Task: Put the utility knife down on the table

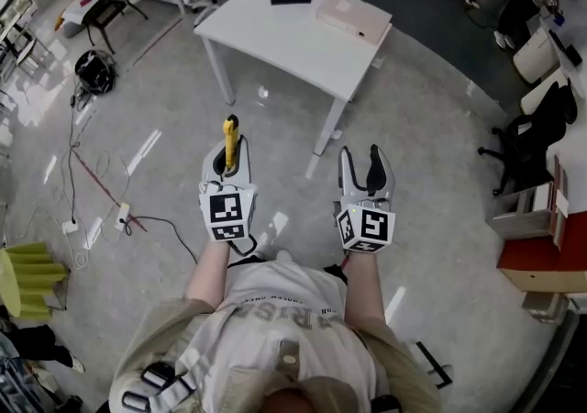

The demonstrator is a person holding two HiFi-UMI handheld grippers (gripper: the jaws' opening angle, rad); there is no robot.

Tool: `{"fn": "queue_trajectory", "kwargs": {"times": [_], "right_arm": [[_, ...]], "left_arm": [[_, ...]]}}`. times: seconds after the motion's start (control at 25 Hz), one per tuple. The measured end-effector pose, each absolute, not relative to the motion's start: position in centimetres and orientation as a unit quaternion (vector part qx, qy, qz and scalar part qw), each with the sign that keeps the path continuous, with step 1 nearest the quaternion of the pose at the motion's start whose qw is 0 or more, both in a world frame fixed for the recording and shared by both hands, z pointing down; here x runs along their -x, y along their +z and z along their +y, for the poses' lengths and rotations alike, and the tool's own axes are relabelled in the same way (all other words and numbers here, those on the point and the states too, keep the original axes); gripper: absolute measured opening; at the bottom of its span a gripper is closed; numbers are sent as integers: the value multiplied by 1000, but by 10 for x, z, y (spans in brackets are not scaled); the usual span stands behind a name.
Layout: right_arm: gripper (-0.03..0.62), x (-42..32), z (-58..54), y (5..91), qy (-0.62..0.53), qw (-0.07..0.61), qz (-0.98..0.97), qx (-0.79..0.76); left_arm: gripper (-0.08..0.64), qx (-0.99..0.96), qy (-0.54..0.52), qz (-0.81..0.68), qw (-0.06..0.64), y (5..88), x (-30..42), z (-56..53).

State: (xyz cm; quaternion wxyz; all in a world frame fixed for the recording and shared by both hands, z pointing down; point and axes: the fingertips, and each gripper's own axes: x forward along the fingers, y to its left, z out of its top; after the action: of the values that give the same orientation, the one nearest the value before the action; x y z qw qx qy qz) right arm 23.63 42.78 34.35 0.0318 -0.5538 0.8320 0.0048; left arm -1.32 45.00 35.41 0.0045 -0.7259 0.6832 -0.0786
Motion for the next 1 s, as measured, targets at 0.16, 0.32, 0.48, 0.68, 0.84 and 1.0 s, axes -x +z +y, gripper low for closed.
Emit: {"fn": "queue_trajectory", "kwargs": {"times": [0.16, 0.32, 0.48, 0.68, 0.84, 1.0], "right_arm": [[242, -239, 426, 349, -1, 33, 840, 542], [242, -245, 423, 360, -12, 28, 844, 536], [242, -248, 417, 367, -25, 30, 842, 539], [242, -246, 407, 379, -35, 27, 838, 544], [242, -238, 390, 385, -37, 20, 834, 550], [242, -229, 365, 388, -37, 17, 831, 555]], "left_arm": [[37, 716, -80, 694, 1, 355, 15, 456], [38, 709, -85, 700, -1, 358, 16, 461], [38, 703, -92, 706, -8, 364, 23, 463], [38, 701, -97, 706, -18, 378, 31, 454], [37, 707, -100, 700, -22, 385, 37, 435], [38, 711, -98, 695, -25, 389, 45, 404]]}}
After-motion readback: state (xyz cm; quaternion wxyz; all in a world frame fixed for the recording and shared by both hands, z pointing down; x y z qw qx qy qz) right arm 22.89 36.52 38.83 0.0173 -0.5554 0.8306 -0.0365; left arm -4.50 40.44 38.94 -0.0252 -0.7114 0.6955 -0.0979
